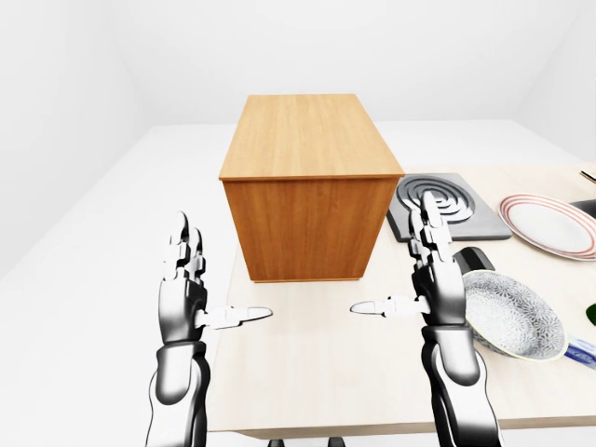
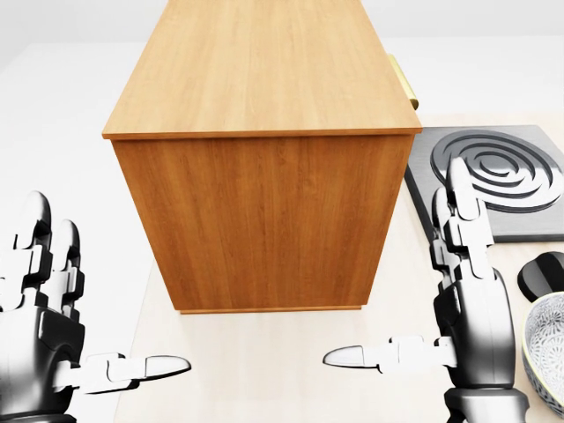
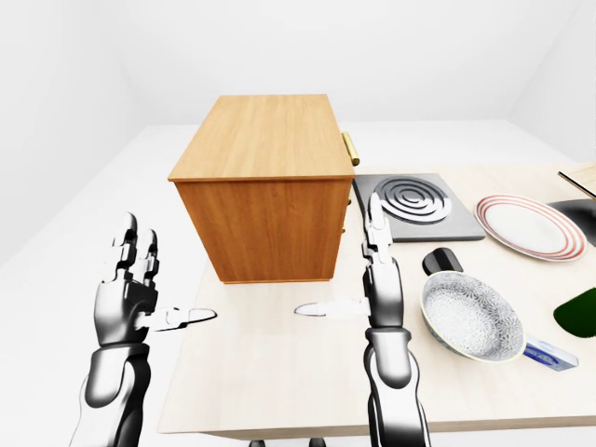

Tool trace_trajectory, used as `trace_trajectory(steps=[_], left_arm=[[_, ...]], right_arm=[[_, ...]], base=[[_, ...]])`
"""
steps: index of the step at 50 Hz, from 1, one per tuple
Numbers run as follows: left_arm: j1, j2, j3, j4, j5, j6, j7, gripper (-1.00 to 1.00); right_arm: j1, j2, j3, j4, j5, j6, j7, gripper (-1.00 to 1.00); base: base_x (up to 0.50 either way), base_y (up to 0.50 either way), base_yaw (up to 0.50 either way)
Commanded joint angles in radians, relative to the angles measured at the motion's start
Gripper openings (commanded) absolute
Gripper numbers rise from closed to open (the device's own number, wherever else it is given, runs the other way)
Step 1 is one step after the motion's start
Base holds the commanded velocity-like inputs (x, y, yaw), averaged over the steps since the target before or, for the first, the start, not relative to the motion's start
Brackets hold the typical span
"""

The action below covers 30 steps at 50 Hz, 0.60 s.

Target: Put the bowl on the top of the cabinet.

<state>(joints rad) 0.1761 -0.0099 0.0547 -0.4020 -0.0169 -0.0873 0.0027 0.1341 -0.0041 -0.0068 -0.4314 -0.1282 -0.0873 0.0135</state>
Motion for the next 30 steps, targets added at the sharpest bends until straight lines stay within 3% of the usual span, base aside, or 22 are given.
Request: trace_trajectory(steps=[1, 17, 21, 24, 27, 28, 30], left_arm=[[-0.002, 0.001, -0.005, 0.005, -0.005, 0.0, -0.005, 1.0], [0.008, 0.0, -0.004, -0.014, -0.005, 0.0, -0.003, 1.0], [0.004, 0.0, 0.0, -0.009, 0.0, 0.0, 0.0, 1.0], [0.001, 0.0, 0.001, -0.003, 0.006, 0.0, 0.002, 1.0], [-0.002, 0.001, 0.002, 0.003, 0.007, 0.0, 0.004, 1.0], [-0.003, 0.0, 0.0, 0.012, 0.014, 0.0, 0.005, 1.0], [-0.003, 0.001, -0.001, 0.016, 0.016, 0.0, 0.005, 1.0]], right_arm=[[-0.001, 0.0, -0.001, 0.009, 0.005, 0.0, 0.001, 1.0], [-0.001, -0.002, -0.012, -0.014, -0.034, 0.0, -0.009, 1.0], [-0.025, -0.014, -0.046, -0.052, -0.111, 0.0, -0.015, 1.0], [-0.038, -0.036, -0.054, -0.068, -0.233, 0.0, 0.027, 1.0], [-0.06, -0.048, -0.104, -0.104, -0.25, 0.0, 0.077, 1.0], [-0.122, -0.135, -0.237, -0.144, -0.249, 0.128, 0.165, 1.0], [-0.128, -0.151, -0.29, -0.162, -0.266, 0.156, 0.215, 1.0]], base=[[0.0, 0.0, 0.0], [0.0, 0.0, 0.0], [0.0, 0.0, 0.0], [0.0, 0.0, 0.0], [0.0, 0.0, 0.0], [0.0, 0.0, 0.0], [0.0, 0.0, 0.0]])
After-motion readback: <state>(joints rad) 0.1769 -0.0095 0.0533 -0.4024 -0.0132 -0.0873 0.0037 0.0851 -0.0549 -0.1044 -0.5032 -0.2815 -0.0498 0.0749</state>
